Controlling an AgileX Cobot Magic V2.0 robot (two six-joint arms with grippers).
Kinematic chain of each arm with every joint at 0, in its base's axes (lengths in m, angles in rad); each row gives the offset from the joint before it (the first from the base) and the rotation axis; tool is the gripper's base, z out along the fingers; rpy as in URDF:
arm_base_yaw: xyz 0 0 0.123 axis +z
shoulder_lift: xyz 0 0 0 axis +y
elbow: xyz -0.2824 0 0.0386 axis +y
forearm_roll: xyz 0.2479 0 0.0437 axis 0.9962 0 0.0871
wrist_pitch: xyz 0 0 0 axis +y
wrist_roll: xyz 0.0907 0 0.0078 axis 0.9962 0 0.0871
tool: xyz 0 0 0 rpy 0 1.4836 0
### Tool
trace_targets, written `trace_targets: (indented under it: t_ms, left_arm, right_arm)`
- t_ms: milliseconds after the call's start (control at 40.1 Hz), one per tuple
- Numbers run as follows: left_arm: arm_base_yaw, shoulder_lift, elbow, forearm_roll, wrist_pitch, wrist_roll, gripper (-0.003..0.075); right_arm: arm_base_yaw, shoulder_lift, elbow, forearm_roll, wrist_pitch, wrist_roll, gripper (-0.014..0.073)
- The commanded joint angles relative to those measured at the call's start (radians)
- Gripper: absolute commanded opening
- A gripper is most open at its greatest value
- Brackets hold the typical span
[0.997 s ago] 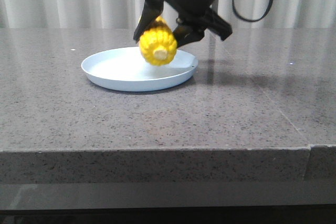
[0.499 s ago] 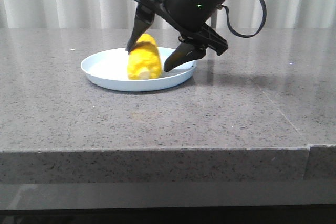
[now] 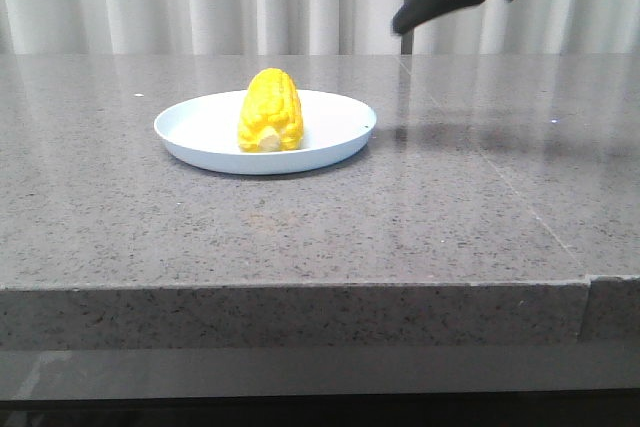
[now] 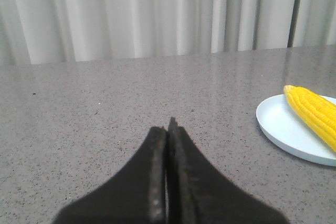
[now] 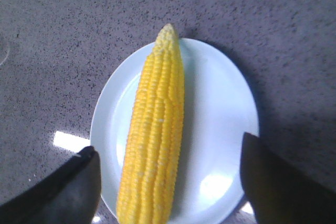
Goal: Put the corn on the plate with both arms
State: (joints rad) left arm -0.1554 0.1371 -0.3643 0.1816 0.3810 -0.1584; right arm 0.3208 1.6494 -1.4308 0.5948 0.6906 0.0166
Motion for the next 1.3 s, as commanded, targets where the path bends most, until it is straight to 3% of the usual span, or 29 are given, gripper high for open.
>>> trace_targets:
  t_ms: [0,174,324,474,598,947,1271]
  left_arm:
    - [0.001,0.012,-0.028,0.000,-0.083,-0.002,-0.0020]
    - [0.001,0.012,-0.028,0.000,-0.083,-0.002,-0.0020]
    - [0.001,0.012,-0.028,0.000,-0.083,-0.002,-0.0020]
    - [0.001,0.012,-0.028,0.000,-0.083,-0.002,-0.0020]
    - [0.001,0.012,-0.028,0.000,-0.083,-0.002,-0.0020]
    - [0.001,0.012,-0.028,0.000,-0.083,-0.002,-0.0020]
    - [0.001,0.012,-0.028,0.000,-0.083,-0.002,-0.0020]
  right_arm:
    - [-0.041,-0.100,-0.033,-0.041,0.027,-0.023,0.0385]
    - [-0.129,-0.161,-0.033,-0.100,0.065,-0.024,0.0052]
    - [-0.221,-0.208,-0.033,-0.183,0.109,-0.024,-0.0094]
    - [-0.283,-0.289,0.019,-0.304,0.132,-0.025,-0.0090]
    - [-0.279,-0.417,0.186,-0.441,0.058,-0.025,-0.0090]
    - [-0.279,-0.906,0.722,-0.496,-0.328,-0.025,-0.0090]
    - [-0.279,-1.341,0.998,-0.522,-0.396,-0.026,-0.0090]
